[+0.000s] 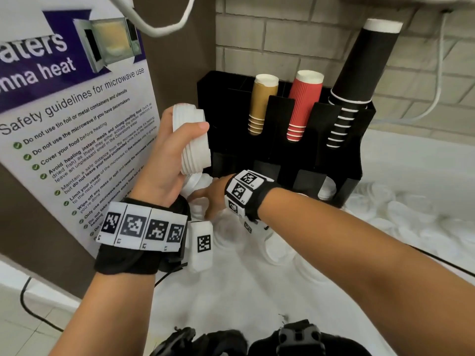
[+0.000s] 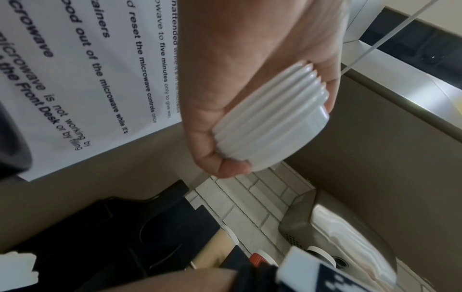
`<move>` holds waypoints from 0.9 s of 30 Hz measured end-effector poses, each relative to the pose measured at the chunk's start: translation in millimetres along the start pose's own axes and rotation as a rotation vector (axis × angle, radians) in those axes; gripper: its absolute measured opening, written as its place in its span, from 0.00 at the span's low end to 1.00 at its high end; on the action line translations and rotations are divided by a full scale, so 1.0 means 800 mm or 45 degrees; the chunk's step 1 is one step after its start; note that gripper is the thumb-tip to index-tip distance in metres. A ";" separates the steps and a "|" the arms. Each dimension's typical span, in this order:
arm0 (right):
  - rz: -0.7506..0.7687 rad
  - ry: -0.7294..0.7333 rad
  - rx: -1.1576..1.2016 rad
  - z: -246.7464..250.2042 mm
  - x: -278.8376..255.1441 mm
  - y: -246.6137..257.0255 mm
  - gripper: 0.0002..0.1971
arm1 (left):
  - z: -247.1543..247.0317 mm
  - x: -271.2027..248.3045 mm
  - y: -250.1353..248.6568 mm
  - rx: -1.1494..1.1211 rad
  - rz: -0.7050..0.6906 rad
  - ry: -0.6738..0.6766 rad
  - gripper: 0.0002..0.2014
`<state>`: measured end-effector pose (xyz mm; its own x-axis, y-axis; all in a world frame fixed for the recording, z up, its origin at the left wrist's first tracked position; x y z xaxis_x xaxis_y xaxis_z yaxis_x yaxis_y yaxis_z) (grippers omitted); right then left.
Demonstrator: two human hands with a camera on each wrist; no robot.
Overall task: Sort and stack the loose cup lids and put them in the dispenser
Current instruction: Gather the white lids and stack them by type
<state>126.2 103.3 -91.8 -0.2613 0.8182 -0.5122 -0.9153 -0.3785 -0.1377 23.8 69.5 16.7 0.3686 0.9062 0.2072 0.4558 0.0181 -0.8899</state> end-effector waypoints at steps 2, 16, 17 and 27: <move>-0.006 -0.121 -0.021 -0.010 0.006 0.008 0.40 | -0.002 -0.001 0.000 0.006 0.008 0.010 0.28; -0.033 0.094 0.149 0.002 0.004 -0.007 0.33 | -0.004 -0.003 -0.002 0.016 -0.012 0.005 0.27; -0.018 0.157 0.239 0.008 0.000 -0.011 0.32 | -0.004 -0.003 -0.003 0.012 -0.013 0.010 0.25; -0.121 -0.071 0.205 0.018 -0.008 -0.021 0.49 | -0.006 -0.005 -0.007 0.018 -0.007 0.009 0.32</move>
<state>138.8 110.9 -73.9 -0.1836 0.8713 -0.4551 -0.9727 -0.2278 -0.0436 24.0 63.7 22.9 0.3720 0.9030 0.2151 0.4462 0.0293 -0.8945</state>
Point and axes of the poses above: each hand's wrist, its own x-axis towards the middle knuckle, its own z-axis out of the back of the hand, y = z × x, the point moved 3 cm from there along x, towards the middle knuckle, and after that the axes turned 3 degrees about -x, right-handed, at the moved point
